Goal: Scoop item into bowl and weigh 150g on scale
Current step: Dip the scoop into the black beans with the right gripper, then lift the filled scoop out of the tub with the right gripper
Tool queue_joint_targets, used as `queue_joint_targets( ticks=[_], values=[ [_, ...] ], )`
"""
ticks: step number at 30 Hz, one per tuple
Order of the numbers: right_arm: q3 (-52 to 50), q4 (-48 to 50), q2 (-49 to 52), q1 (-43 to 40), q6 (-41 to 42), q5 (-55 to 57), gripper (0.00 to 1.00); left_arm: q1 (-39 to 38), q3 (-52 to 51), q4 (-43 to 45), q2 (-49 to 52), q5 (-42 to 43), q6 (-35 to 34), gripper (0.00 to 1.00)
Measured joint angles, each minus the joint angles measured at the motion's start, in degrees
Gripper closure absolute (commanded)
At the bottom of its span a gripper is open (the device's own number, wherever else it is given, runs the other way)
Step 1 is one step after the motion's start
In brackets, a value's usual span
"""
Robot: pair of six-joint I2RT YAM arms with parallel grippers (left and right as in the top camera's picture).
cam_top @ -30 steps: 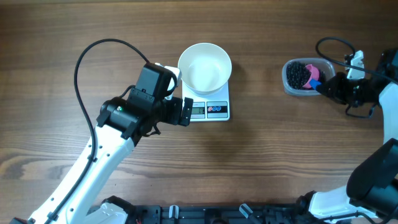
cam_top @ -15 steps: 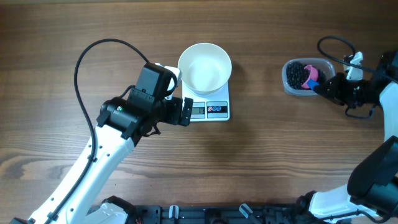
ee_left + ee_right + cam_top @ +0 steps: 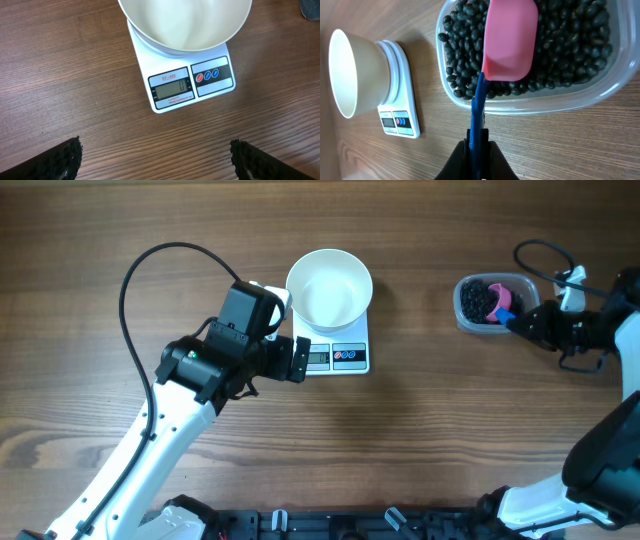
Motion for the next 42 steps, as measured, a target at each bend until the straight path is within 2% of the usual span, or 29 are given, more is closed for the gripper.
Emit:
queue_joint_targets(
  ticks=[13,25,35,42],
  values=[
    [-0.11,-1.53,1.68,-3.78,-1.46,-5.95,0.96,-0.02,0.00,0.00,0.00,0.00,0.00,0.00],
    [-0.11,-0.68,1.68,-7.43,2.21,-10.75,0.96,-0.02,0.00,0.00,0.00,0.00,0.00,0.00],
    [-0.11,-5.03,1.68,-14.67,2.56,-18.01,0.96,-0.02,0.00,0.00,0.00,0.00,0.00,0.00],
    [-0.11,-6.40,1.68,-15.82,1.53,-22.60,0.96,-0.02,0.00,0.00,0.00,0.00,0.00,0.00]
  ],
)
